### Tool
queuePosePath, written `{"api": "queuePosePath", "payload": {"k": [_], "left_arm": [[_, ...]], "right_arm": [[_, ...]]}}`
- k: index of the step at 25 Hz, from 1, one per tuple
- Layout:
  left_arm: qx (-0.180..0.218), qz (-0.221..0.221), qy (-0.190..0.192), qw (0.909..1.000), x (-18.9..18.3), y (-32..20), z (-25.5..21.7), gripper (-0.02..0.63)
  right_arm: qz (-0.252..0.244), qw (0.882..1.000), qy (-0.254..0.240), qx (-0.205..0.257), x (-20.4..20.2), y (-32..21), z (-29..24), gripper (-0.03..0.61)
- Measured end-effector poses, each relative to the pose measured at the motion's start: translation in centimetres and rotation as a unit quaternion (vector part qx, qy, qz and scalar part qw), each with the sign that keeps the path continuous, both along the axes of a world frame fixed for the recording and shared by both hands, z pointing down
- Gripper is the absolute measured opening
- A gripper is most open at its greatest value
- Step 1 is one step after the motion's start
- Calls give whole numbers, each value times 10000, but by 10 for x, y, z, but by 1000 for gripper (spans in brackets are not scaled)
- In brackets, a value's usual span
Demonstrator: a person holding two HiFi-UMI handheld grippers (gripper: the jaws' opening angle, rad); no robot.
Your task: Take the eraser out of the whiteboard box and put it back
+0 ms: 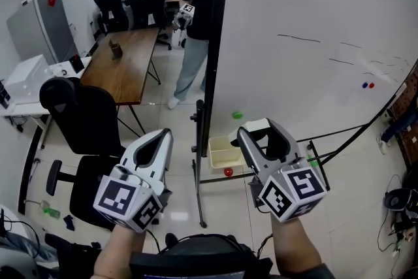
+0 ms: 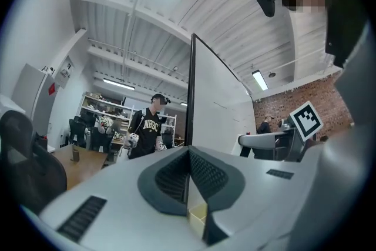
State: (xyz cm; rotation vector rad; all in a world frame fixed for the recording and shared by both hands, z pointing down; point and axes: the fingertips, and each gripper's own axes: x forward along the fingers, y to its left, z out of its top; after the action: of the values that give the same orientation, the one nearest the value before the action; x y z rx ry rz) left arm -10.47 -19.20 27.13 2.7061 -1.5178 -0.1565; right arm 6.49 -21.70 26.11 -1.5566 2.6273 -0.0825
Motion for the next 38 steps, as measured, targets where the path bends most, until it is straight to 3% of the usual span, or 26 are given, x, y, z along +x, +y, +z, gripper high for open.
{"api": "queuePosePath", "payload": {"k": [13, 19, 38], "left_arm": [[-12, 4, -211, 9998, 4, 5, 3, 25], [-90, -122, 169, 9997, -6, -1, 6, 28], [-181, -243, -19, 9995, 0, -41, 15, 32]], "right_arm": [[-27, 10000, -5, 17, 2, 4, -1, 281], [-58, 10000, 4, -16, -1, 2, 1, 281], [-70, 9999, 8, -99, -2, -38, 12, 281]]}}
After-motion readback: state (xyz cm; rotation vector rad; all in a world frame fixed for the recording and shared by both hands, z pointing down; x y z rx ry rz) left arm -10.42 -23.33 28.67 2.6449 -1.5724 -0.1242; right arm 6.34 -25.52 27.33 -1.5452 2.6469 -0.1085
